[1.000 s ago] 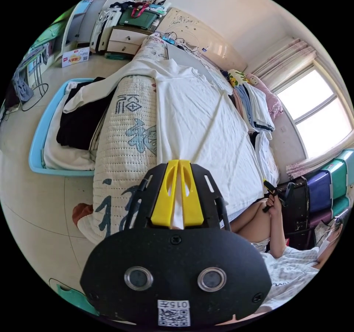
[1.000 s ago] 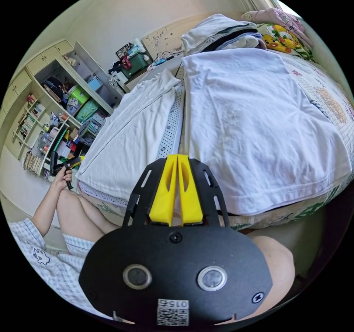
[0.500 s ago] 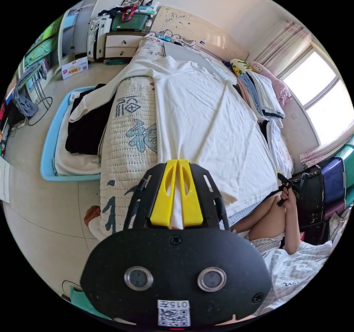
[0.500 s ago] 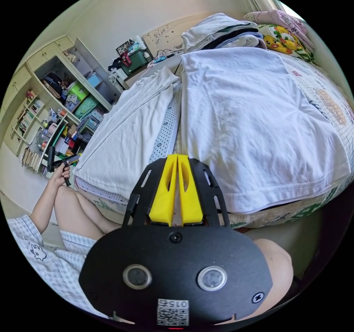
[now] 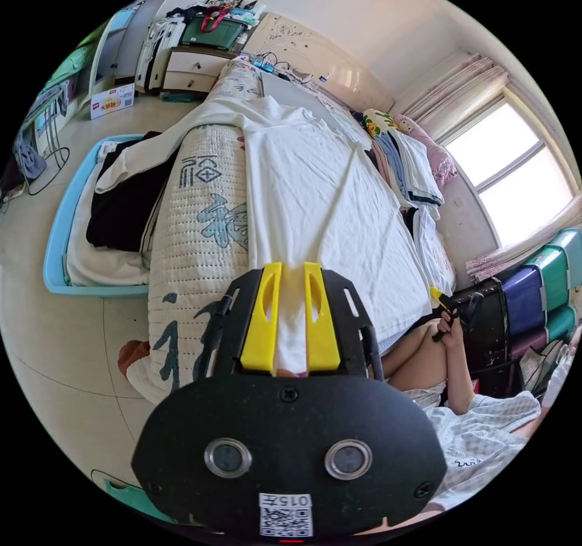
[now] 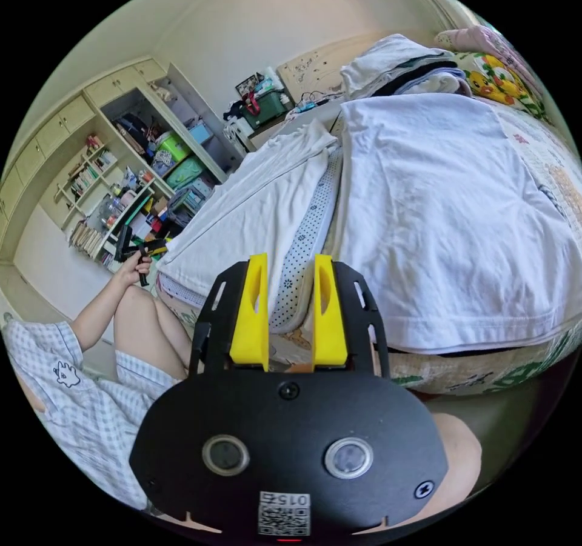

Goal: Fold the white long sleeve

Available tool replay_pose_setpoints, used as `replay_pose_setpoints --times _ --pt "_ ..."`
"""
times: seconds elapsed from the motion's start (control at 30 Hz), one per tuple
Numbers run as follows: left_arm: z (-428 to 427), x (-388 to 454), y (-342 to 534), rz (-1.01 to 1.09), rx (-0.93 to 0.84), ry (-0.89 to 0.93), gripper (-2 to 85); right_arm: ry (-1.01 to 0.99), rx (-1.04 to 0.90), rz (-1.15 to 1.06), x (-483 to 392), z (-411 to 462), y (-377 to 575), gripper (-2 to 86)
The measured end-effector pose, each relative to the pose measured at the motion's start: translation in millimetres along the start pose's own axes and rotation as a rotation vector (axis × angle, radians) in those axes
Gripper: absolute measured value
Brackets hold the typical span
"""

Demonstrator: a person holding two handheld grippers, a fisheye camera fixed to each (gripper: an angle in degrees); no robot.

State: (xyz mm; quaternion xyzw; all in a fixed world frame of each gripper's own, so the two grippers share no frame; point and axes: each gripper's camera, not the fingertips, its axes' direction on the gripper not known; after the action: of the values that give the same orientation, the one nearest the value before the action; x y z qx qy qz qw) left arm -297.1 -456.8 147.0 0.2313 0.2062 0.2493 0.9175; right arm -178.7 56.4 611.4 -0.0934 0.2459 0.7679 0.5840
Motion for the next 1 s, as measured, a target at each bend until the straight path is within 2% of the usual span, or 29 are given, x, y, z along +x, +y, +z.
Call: replay_pose_setpoints --times 0.2,0.43,0.53,0.63,0.73,0.83,0.9,1.0 --pt "-1.0 10.9 6.4 0.051 0.008 -0.061 0.4 0.059 -0.046 -0.035 7.1 -0.2 -9.7 0.4" --pt "1.2 20.0 16.1 0.103 -0.015 -0.137 -0.4 0.100 -0.055 0.001 29.6 -18.8 -10.3 -0.3" --pt "-3.6 15.5 16.4 0.069 -0.018 -0.090 -0.2 0.009 -0.057 0.049 43.3 -34.6 -13.4 0.4" --pt "-20.7 9.7 20.5 0.034 0.074 -0.025 -0.2 -0.110 0.075 0.073 47.6 -68.3 -14.6 -0.1" --pt "-27.7 -3.9 29.6 -0.034 0.142 0.009 -0.2 -0.042 0.116 0.060 35.1 -92.7 -29.0 -0.4" --pt "-21.0 -13.2 32.9 -0.052 0.108 0.026 -0.2 0.016 0.113 0.000 6.8 -126.3 -77.3 -0.4" --pt "-11.7 -13.6 33.8 -0.046 0.053 0.015 -0.3 0.061 0.075 -0.111 -29.6 -175.1 -146.0 -0.5" --pt "-4.8 -4.1 32.5 0.006 0.016 -0.003 -0.4 0.194 0.145 -0.153 -81.9 -255.9 -226.6 -0.5"
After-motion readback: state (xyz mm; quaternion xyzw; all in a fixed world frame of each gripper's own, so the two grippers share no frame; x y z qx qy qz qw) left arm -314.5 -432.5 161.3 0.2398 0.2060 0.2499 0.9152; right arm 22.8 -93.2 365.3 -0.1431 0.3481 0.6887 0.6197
